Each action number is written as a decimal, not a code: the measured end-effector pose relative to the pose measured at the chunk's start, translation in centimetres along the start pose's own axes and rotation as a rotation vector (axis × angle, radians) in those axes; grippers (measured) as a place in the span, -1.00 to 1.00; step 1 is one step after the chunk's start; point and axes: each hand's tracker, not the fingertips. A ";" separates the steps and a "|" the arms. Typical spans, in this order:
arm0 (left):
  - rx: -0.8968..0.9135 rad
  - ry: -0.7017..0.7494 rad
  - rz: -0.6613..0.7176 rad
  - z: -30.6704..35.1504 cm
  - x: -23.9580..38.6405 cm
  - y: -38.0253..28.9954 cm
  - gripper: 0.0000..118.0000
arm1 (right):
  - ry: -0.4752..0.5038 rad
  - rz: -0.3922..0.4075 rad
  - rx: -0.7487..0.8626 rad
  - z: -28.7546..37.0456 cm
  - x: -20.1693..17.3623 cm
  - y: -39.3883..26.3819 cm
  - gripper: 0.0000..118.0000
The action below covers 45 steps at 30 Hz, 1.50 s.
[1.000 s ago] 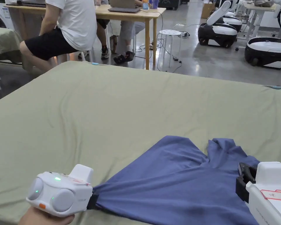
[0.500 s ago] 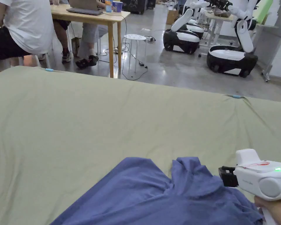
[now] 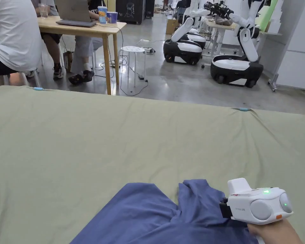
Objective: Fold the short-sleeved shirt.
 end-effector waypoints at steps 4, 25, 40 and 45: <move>0.081 0.002 -0.033 0.1 0.2 2.7 -0.97 | -0.082 0.000 0.155 6.5 -0.8 1.3 -0.93; 0.665 0.344 -0.203 9.6 5.0 40.3 -0.97 | -0.403 -0.029 0.707 31.8 6.5 21.3 -0.93; 0.616 0.372 -0.288 3.9 6.1 41.1 -0.97 | -0.420 -0.052 0.565 21.5 7.6 21.4 -0.93; 0.424 0.319 -0.281 -4.7 5.6 35.9 -0.97 | -0.382 -0.128 0.377 10.3 8.4 15.3 -0.93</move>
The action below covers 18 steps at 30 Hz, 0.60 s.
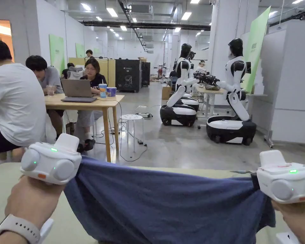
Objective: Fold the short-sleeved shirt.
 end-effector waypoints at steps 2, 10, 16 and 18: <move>-0.046 -0.029 0.001 -1.0 1.2 -2.6 -0.97 | 0.013 -0.029 -0.066 -1.8 -0.6 -3.8 -0.93; -0.070 -0.075 -0.008 0.7 0.6 -7.1 -0.97 | 0.064 -0.017 -0.109 -0.4 -0.7 -9.5 -0.93; -0.210 -0.215 0.018 6.4 2.0 -17.7 -0.97 | 0.111 -0.022 -0.211 1.7 -0.6 -17.3 -0.93; -0.290 -0.247 0.085 7.8 2.9 -23.0 -0.97 | 0.116 -0.033 -0.263 1.6 -0.7 -20.4 -0.92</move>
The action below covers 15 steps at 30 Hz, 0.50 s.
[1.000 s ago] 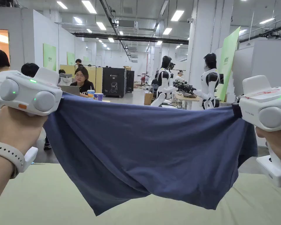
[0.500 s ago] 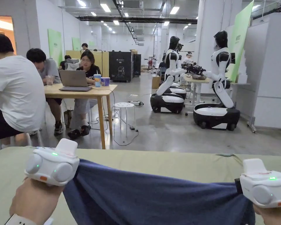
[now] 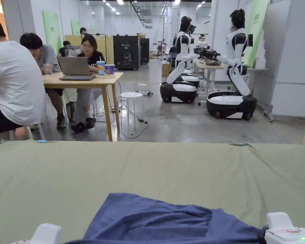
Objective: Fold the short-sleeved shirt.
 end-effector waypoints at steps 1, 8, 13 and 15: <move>-0.027 -0.008 0.031 -0.4 0.2 -1.8 -0.97 | 0.009 -0.004 -0.003 -0.2 0.1 -0.6 -0.92; 0.070 0.042 0.080 1.4 1.5 -6.2 0.48 | 0.027 -0.019 0.022 1.7 0.6 -2.5 0.86; 0.219 0.033 0.029 8.0 3.2 -6.9 0.90 | 0.105 -0.148 0.201 12.4 -1.0 -5.0 0.87; 0.239 0.011 0.022 9.7 4.3 -8.3 0.88 | 0.157 -0.192 0.246 16.0 -2.6 -7.5 0.87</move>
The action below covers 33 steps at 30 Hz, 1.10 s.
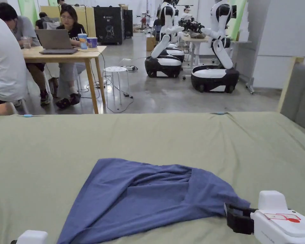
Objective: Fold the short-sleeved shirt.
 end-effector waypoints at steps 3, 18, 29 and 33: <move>-0.021 -0.041 0.025 1.8 1.6 -2.1 0.43 | 0.026 -0.015 0.020 4.2 -2.8 -3.6 0.59; -0.174 -0.043 0.126 -1.8 -3.4 -4.0 -1.00 | 0.051 0.051 0.016 5.2 -5.6 -5.6 -1.00; -0.279 -0.014 -0.015 -11.8 -3.0 -2.2 0.21 | 0.028 0.041 -0.023 3.7 -3.2 -5.7 -1.00; -0.308 -0.038 -0.005 -13.3 -2.6 -2.2 -0.96 | -0.017 0.065 -0.056 2.3 -1.1 -5.3 -1.00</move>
